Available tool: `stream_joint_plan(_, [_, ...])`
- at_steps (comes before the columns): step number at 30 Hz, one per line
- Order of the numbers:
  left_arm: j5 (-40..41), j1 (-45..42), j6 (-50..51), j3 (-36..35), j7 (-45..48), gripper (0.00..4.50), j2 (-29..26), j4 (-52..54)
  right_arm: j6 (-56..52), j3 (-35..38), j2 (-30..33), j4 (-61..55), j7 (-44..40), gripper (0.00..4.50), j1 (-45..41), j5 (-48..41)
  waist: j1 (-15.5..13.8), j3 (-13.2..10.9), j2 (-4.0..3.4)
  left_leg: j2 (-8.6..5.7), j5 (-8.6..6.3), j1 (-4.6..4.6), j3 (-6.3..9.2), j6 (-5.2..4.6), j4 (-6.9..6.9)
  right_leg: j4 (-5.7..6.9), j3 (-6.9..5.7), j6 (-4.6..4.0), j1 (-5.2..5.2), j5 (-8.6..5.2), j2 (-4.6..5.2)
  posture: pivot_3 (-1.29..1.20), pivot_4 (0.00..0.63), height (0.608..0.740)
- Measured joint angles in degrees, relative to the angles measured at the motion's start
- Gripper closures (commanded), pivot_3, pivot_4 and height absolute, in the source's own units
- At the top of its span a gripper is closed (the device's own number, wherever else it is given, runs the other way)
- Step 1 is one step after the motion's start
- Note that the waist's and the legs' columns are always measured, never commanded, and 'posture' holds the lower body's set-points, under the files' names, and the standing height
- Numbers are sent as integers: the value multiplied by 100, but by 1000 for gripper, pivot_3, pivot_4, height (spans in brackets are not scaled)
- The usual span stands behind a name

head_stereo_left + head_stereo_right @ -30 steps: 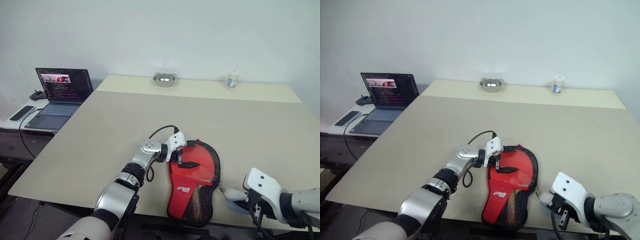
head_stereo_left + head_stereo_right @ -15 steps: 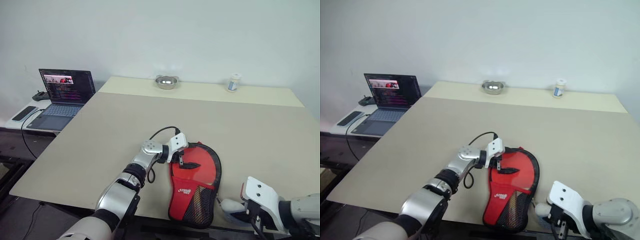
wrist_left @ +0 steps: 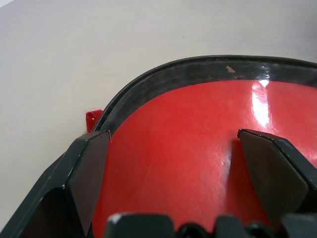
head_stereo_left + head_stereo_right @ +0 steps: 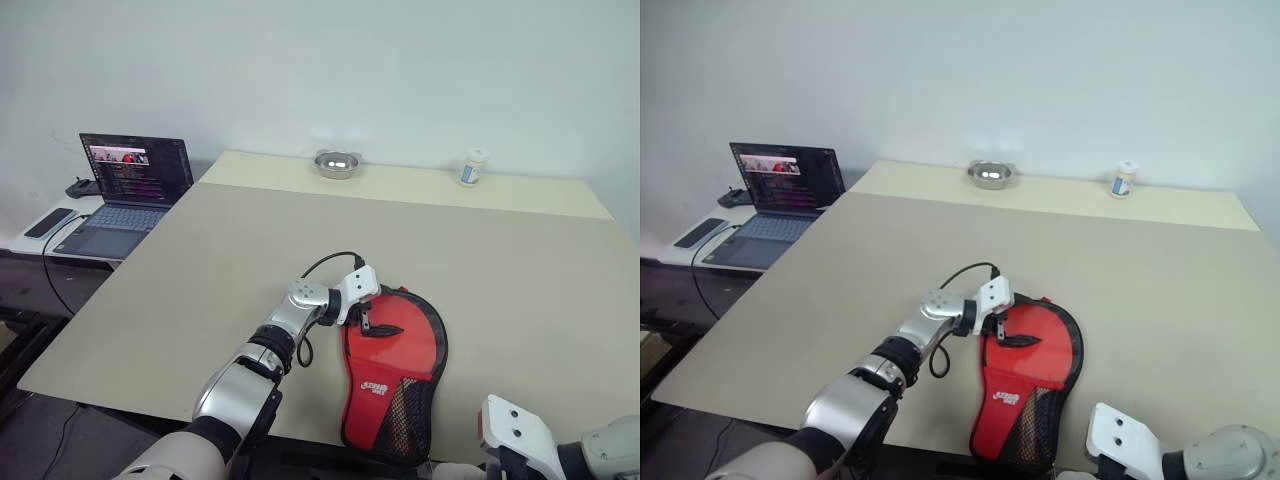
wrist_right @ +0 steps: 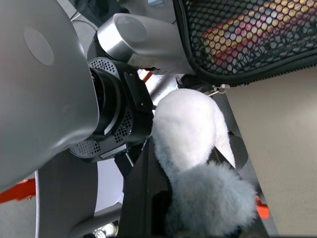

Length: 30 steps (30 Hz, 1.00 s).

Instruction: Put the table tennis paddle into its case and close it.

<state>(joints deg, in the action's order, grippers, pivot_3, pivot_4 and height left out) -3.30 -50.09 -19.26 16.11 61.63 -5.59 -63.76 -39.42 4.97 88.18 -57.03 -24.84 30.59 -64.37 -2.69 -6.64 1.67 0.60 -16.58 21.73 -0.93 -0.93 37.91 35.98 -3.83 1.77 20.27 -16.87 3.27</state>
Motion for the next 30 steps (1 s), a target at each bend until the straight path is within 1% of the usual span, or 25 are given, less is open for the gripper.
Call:
stream_joint_plan(2, [0, -2, 0, 0, 0, 0, 0, 0, -12, 80, 60, -1, 128, 3605, 5, -189, -1, 0, -4, 0, -1, 1, 2, 1, -1, 0, -2, -15, 0, 5, 2, 0, 150, 740])
stream_joint_plan(3, [0, -2, 0, 1, 0, 0, 0, 0, -29, 160, 81, -2, 138, 3456, 10, -269, -1, 0, -4, 0, -1, 1, 3, 1, -1, 0, -3, -33, 0, 14, 1, 0, 150, 740])
stream_joint_plan(4, [0, -3, -1, 1, -3, 0, 0, 0, -84, 316, 118, -5, 125, 3043, 31, -412, -2, -1, -5, 0, 0, 1, 3, 1, -1, 0, -4, -35, 0, 15, 2, 0, 150, 740])
stream_joint_plan(5, [-2, -2, -1, 1, -9, 0, -1, 0, -148, 424, 157, -26, 100, 2833, 66, -522, -2, -1, -5, 1, 0, 1, 4, 1, 0, 0, -4, -37, 0, 16, 2, 0, 150, 740])
stream_joint_plan(6, [-2, -2, -1, 1, -17, 0, -1, 0, -244, 577, 173, -46, 21, 2394, 115, -669, -2, -2, -5, 1, 0, 1, 4, 1, 0, 0, -5, -40, 0, 17, 2, 0, 150, 740])
stream_joint_plan(7, [-2, -2, -1, 1, -20, 0, -1, 0, -315, 714, 171, -71, -44, 2146, 159, -752, -1, -2, -5, 2, 0, 1, 4, 1, 0, 0, -5, -40, 0, 17, 2, 0, 150, 740])
stream_joint_plan(10, [-4, 0, -1, 1, -42, 0, -3, 0, -527, 1125, 142, -162, -186, 1162, 191, -1054, 0, -5, -6, 4, 0, 1, 5, 1, 0, 0, -5, -33, 0, 10, 3, 0, 150, 740])
stream_joint_plan(12, [-4, 0, -1, 1, -50, 0, -2, 0, -669, 1387, 8, -159, -261, 588, 180, -1125, -1, -7, -5, 4, 0, 1, 5, 1, 1, -1, -5, -55, 0, -8, 5, 0, 150, 740])
stream_joint_plan(13, [-3, 1, -2, -4, -47, 0, -1, 1, -828, 1716, -242, -70, -408, 212, 90, -1115, -2, -11, 1, 3, 0, 2, 5, 1, 1, -1, -6, -53, 0, -8, 4, 0, 150, 740])
stream_joint_plan(14, [-3, 2, -2, -7, -47, 0, -1, 0, -894, 1926, -356, 9, -497, 41, 4, -1096, -2, -10, -1, 2, 0, 2, 4, 1, 2, -1, -4, -49, -2, -6, 4, 0, 150, 740])
stream_joint_plan(15, [-2, 3, -1, -15, -50, 0, 3, 0, -1003, 2155, -497, 170, -632, 41, -105, -1023, -2, -10, -1, 2, 0, 2, 3, 1, 2, -2, -3, -40, -2, -1, 5, 0, 150, 740])
stream_joint_plan(16, [1, 9, 0, -52, -32, 0, 4, 0, -1023, 2242, -650, 462, -740, 41, -393, -854, 0, -14, 3, 2, 0, 2, 3, 0, 3, -2, -5, -21, -2, 11, 5, 0, 150, 740])
stream_joint_plan(17, [3, 10, 1, -64, -18, 0, 11, 2, -999, 2271, -704, 604, -763, 41, -521, -774, 2, -22, -3, 1, 0, 2, 3, 0, 4, -3, -4, -23, -1, 11, 5, 0, 150, 740])
stream_joint_plan(18, [32, 22, 12, -101, 27, 0, 14, 18, -914, 2155, -826, 932, -765, 41, -905, -539, 9, -30, -5, 1, 1, 2, 3, 0, 5, -4, -3, -28, 0, 10, 5, 0, 150, 740])
stream_joint_plan(21, [254, 165, 183, -268, 420, 0, -31, 417, -344, 1382, -1548, 1836, -707, 41, -2086, 470, 46, -77, -22, 0, 1, 15, 3, 0, 0, -3, -5, -68, 15, 9, 5, 0, 150, 740])
stream_joint_plan(22, [339, 216, 279, -307, 565, 0, -64, 597, -186, 1147, -1818, 2026, -684, 41, -2291, 731, 49, -88, -30, -1, 2, 44, 3, 0, 0, 3, -7, -60, 18, 26, 3, 0, 150, 740])
stream_joint_plan(23, [435, 279, 411, -321, 740, 0, -138, 844, -34, 836, -2086, 2220, -685, 41, -2536, 1040, 66, -95, -47, -2, 3, 80, 2, 0, 1, 10, -5, -62, 48, 28, -2, 0, 150, 740])
stream_joint_plan(24, [519, 359, 562, -328, 907, 0, -242, 1132, 104, 544, -2381, 2409, -694, 41, -2793, 1315, 106, -96, -48, -2, 5, 122, 2, 3, 3, 30, -4, -64, 93, 33, -8, 0, 150, 740])
stream_joint_plan(25, [611, 466, 744, -333, 1062, 0, -386, 1451, 261, 271, -2694, 2626, -734, 41, -3046, 1593, 125, -110, -44, -4, 10, 137, -1, 11, 6, 46, 0, -67, 116, 29, -10, 0, 150, 740])
stream_joint_plan(27, [737, 619, 1051, -351, 1258, 0, -653, 1963, 506, -69, -3097, 3002, -833, 41, -3313, 2010, 155, -166, -58, -10, 24, 132, -10, 35, 6, 78, 8, -65, 128, 11, -10, 0, 150, 740])
stream_joint_plan(28, [829, 772, 1329, -408, 1365, 0, -968, 2389, 755, -273, -3520, 3364, -947, 41, -3597, 2299, 185, -201, -55, -7, 25, 125, -10, 36, 3, 86, 7, -72, 129, 6, -13, 0, 150, 740])
stream_joint_plan(30, [937, 945, 1670, -535, 1436, 0, -1335, 2792, 1046, -436, -3854, 3744, -1109, 41, -3753, 2578, 227, -264, -69, -3, 28, 125, -3, 39, 3, 100, 1, -79, 140, 2, -17, 0, 150, 740])
